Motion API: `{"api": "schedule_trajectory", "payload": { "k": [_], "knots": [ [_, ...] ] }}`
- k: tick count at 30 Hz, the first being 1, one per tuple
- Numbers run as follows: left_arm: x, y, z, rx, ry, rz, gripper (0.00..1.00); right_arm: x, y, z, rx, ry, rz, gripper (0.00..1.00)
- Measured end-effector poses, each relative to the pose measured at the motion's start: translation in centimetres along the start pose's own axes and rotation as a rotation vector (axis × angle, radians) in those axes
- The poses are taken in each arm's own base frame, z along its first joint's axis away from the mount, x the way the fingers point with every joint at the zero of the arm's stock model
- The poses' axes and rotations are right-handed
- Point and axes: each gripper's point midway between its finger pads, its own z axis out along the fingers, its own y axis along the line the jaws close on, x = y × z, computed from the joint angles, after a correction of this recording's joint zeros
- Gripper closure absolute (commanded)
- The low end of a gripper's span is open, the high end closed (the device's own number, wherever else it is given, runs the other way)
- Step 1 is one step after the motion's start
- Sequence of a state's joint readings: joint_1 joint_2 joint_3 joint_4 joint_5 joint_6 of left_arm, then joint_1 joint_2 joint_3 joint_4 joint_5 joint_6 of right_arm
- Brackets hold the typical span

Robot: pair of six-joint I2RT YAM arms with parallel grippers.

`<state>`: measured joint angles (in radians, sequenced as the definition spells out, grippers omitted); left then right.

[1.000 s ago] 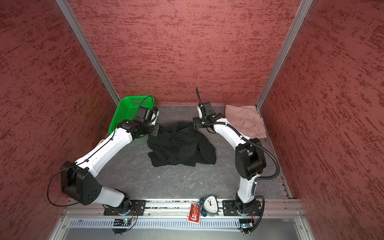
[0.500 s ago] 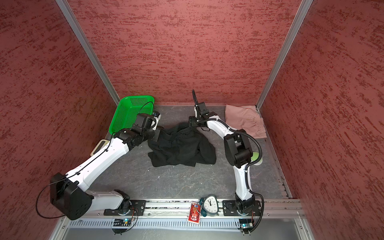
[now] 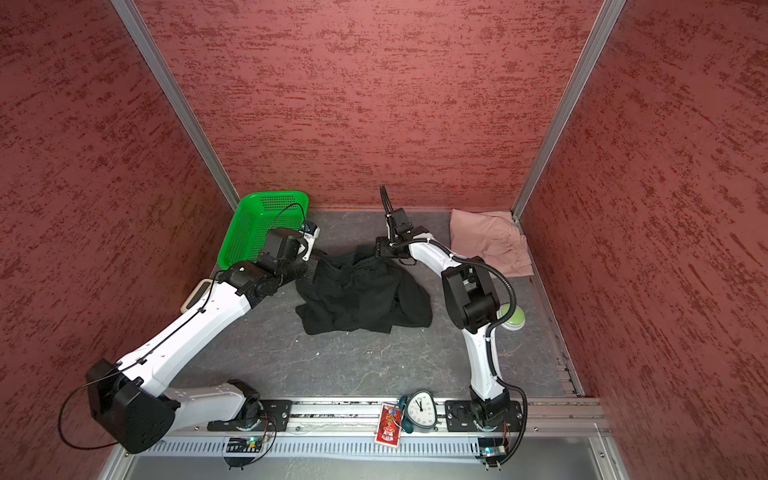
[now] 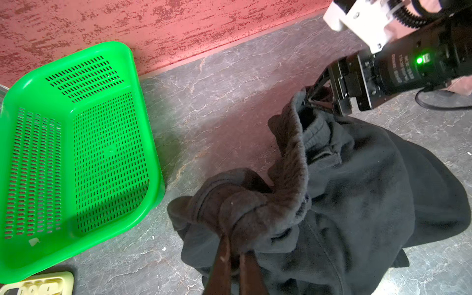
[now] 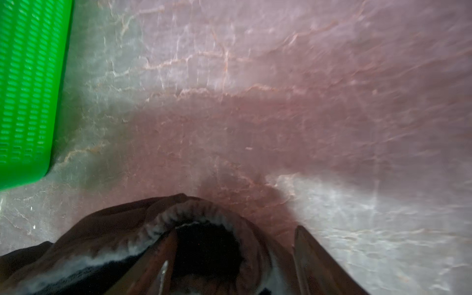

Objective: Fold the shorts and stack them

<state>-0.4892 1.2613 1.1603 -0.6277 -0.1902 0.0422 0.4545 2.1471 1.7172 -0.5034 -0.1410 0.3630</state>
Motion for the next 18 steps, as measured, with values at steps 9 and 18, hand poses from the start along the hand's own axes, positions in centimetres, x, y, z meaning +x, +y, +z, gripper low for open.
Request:
{"api": "schedule_trajectory", "payload": {
  "k": [9, 18],
  "knots": [
    [0.4, 0.3, 0.7, -0.022, 0.02, 0.007, 1.0, 2.1, -0.2, 0.1, 0.039, 0.049, -0.007, 0.6],
    [0.4, 0.9, 0.8, -0.064, 0.031, 0.026, 1.0, 1.8, -0.4, -2.5, 0.079, 0.046, -0.028, 1.0]
  ]
}}
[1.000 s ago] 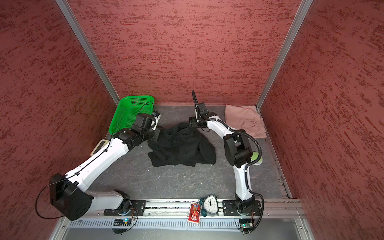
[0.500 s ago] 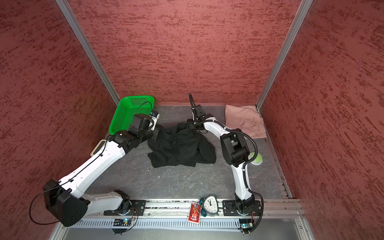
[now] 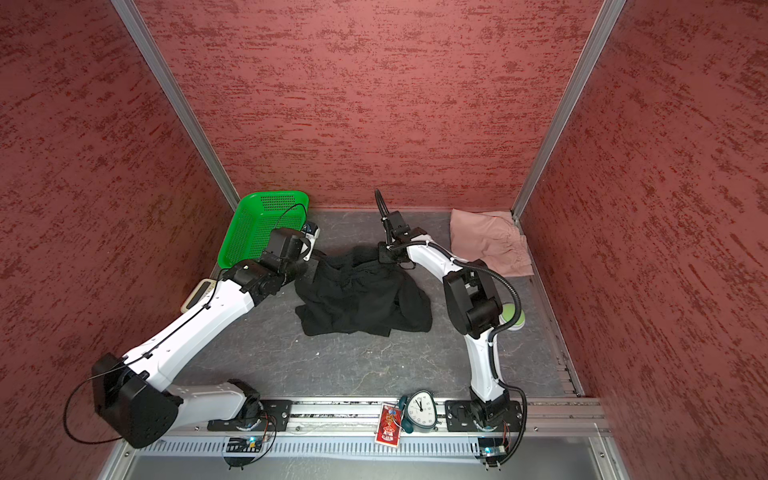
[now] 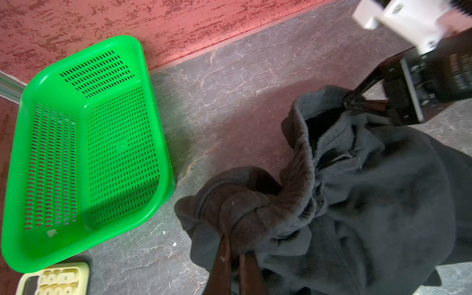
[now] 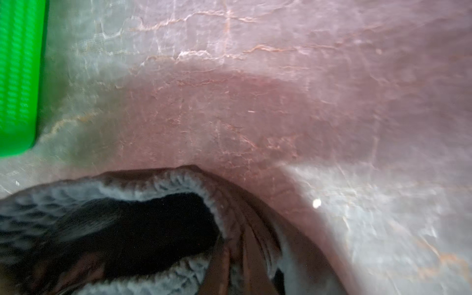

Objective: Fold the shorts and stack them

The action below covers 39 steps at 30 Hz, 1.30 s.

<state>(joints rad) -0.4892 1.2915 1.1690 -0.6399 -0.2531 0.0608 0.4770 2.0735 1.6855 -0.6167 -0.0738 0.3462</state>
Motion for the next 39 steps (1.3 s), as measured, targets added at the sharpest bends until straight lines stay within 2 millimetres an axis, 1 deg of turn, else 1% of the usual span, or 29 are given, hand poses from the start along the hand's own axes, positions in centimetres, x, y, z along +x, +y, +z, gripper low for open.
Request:
{"api": "schedule_trajectory", "payload": {
  "k": [3, 5, 8, 11, 13, 14, 16, 17, 19, 21, 24, 25, 28, 30, 32, 35, 37, 39],
  "knots": [
    [-0.5, 0.5, -0.3, -0.026, 0.001, 0.01, 1.0, -0.7, -0.3, -2.1, 0.034, -0.03, -0.026, 1.0],
    [-1.3, 0.9, -1.0, -0.04, -0.012, 0.021, 1.0, -1.6, -0.4, -4.4, 0.054, -0.07, -0.046, 1.0],
    [-3.8, 1.3, -2.7, -0.058, -0.07, 0.038, 1.0, -3.2, -0.1, -8.8, 0.066, -0.157, -0.078, 1.0],
    [-6.4, 1.6, -5.2, -0.07, -0.149, 0.069, 1.0, -4.9, 0.4, -14.4, 0.064, -0.268, -0.113, 1.0],
    [-8.1, 2.0, -7.5, -0.079, -0.207, 0.085, 1.0, -5.8, 1.0, -19.1, 0.043, -0.365, -0.141, 1.0],
    [-8.9, 2.3, -8.7, -0.084, -0.235, 0.089, 1.0, -6.0, 1.2, -21.0, 0.034, -0.405, -0.153, 1.0],
    [-10.6, 2.7, -11.6, -0.092, -0.308, 0.099, 1.0, -5.9, 1.6, -25.9, 0.004, -0.498, -0.179, 1.0],
    [-11.2, 2.8, -12.9, -0.092, -0.339, 0.103, 1.0, -5.7, 1.8, -28.0, -0.011, -0.538, -0.188, 1.0],
    [-12.2, 2.7, -16.3, -0.073, -0.405, 0.12, 1.0, -5.3, 2.3, -32.7, -0.051, -0.628, -0.208, 1.0],
    [-12.7, 2.2, -19.4, -0.043, -0.461, 0.138, 1.0, -4.5, 2.7, -36.6, -0.088, -0.701, -0.224, 1.0],
    [-12.9, 1.6, -23.7, 0.015, -0.529, 0.152, 1.0, -3.0, 2.9, -41.1, -0.13, -0.775, -0.243, 1.0],
    [-12.9, 1.6, -24.9, 0.03, -0.545, 0.151, 1.0, -2.5, 2.8, -42.1, -0.14, -0.79, -0.248, 1.0],
    [-12.7, 1.9, -27.7, 0.055, -0.565, 0.142, 1.0, -1.3, 2.8, -44.6, -0.158, -0.812, -0.259, 1.0],
    [-12.8, 2.0, -28.5, 0.061, -0.55, 0.134, 1.0, -0.9, 3.0, -45.7, -0.166, -0.815, -0.264, 1.0],
    [-13.2, 2.1, -28.7, 0.049, -0.517, 0.119, 1.0, -0.8, 3.1, -46.2, -0.168, -0.807, -0.262, 1.0],
    [-13.7, 2.3, -27.7, 0.001, -0.44, 0.082, 1.0, -0.9, 2.9, -45.9, -0.153, -0.768, -0.243, 1.0],
    [-13.6, 2.1, -25.8, -0.046, -0.357, 0.074, 1.0, -1.2, 2.4, -44.7, -0.116, -0.731, -0.222, 1.0],
    [-13.0, 1.6, -23.2, -0.086, -0.259, 0.08, 1.0, -1.4, 1.5, -42.7, -0.058, -0.677, -0.196, 1.0]
  ]
}}
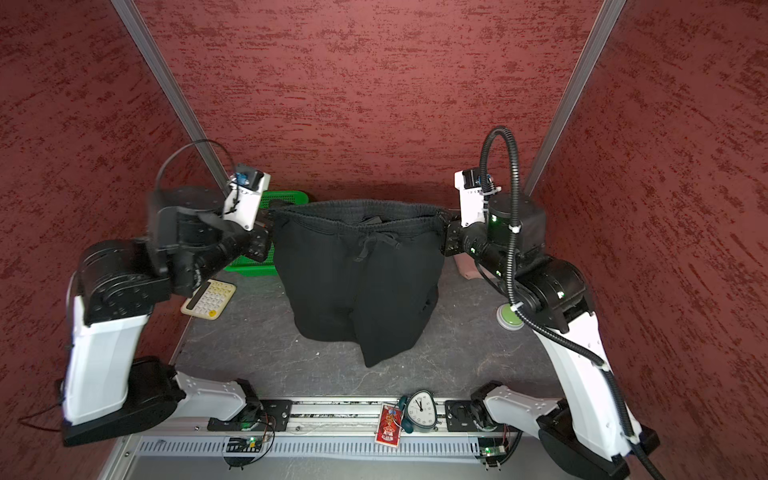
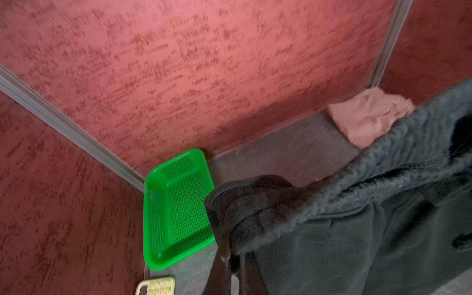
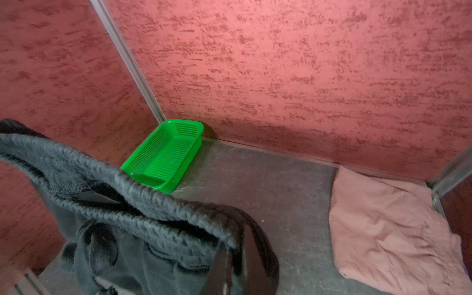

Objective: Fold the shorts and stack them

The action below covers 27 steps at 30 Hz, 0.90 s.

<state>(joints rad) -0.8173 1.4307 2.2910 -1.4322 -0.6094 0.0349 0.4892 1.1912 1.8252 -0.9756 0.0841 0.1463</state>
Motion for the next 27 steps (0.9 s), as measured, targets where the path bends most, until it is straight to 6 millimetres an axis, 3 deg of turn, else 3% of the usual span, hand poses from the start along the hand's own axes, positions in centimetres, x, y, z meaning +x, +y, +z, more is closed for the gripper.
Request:
{"api": "schedule_trajectory", "payload": {
  "k": [7, 11, 18, 23, 24, 25, 26, 27],
  "knots": [
    [7.1, -0.1, 9.4, -0.048, 0.325, -0.016, 1.0, 4.8, -1.9, 7.4, 0.127, 0.197, -0.021, 1.0],
    [10.2, 0.2, 15.9, -0.058, 0.438, -0.053, 1.0, 8.1, -3.2, 13.2, 0.17, 0.305, -0.029, 1.0],
    [13.0, -0.7, 28.7, -0.053, 0.509, -0.042, 1.0, 14.4, -8.4, 25.0, 0.221, 0.447, 0.016, 1.0],
    [14.7, -1.0, 35.4, -0.042, 0.528, -0.046, 1.0, 18.2, -11.7, 32.6, 0.23, 0.497, 0.057, 1.0],
    [14.8, -0.9, 36.5, -0.042, 0.526, -0.051, 0.87, 18.6, -12.2, 33.9, 0.227, 0.497, 0.064, 0.98],
    [14.7, -0.7, 37.2, -0.043, 0.52, -0.054, 0.58, 18.8, -12.5, 35.0, 0.225, 0.491, 0.068, 0.84],
    [14.5, -0.4, 38.2, -0.047, 0.511, -0.057, 0.18, 19.0, -12.8, 36.2, 0.219, 0.488, 0.078, 0.7],
    [14.2, 0.0, 39.0, -0.054, 0.496, -0.064, 0.0, 18.9, -13.1, 37.1, 0.215, 0.477, 0.078, 0.53]
  ]
}}
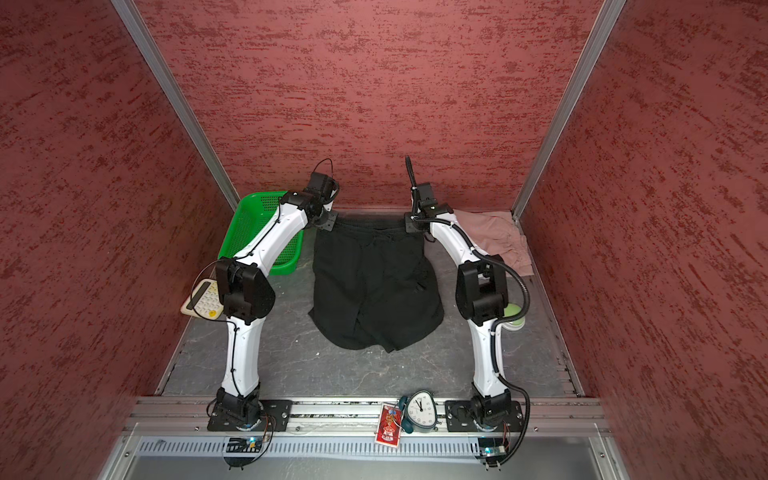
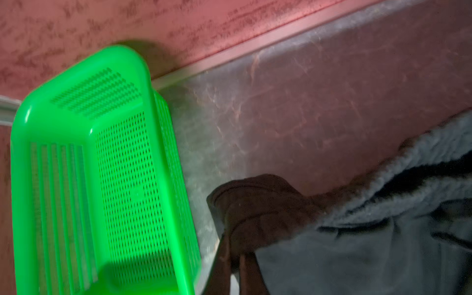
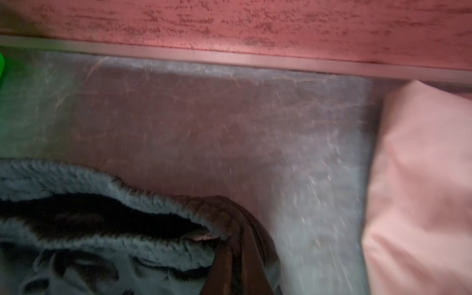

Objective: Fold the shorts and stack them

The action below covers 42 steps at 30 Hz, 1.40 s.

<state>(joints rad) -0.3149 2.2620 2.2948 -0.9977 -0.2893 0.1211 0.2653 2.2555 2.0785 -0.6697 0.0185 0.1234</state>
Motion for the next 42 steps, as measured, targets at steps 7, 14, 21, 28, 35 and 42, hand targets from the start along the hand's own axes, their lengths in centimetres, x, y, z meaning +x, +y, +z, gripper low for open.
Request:
{"api": "schedule_trajectory", "payload": {
  "k": [7, 14, 21, 28, 35, 42],
  "knots": [
    [-3.9, 2.7, 0.0, 0.002, -0.104, -0.078, 0.01, -4.8, 1.5, -0.7, -0.084, -0.125, 0.006, 0.23],
    [-1.3, 0.6, -6.2, 0.195, -0.105, -0.123, 0.01, 0.0, 2.6, -7.7, -0.184, -0.104, 0.064, 0.29],
    [7.5, -9.4, -8.9, 0.495, 0.003, -0.064, 0.23, 14.1, 3.6, -12.8, -0.247, 0.039, 0.169, 0.43],
    [14.6, -12.9, -2.8, 0.49, 0.24, -0.07, 0.85, 24.7, 2.7, -11.9, -0.211, 0.213, 0.264, 0.49],
    [18.9, -14.4, -1.7, 0.475, 0.333, -0.056, 1.0, 26.2, 1.7, -8.9, -0.158, 0.252, 0.3, 0.51],
    [25.0, -15.2, -1.6, 0.475, 0.46, -0.069, 1.0, 22.2, 1.3, -3.3, -0.146, 0.224, 0.307, 0.51]
  ]
}}
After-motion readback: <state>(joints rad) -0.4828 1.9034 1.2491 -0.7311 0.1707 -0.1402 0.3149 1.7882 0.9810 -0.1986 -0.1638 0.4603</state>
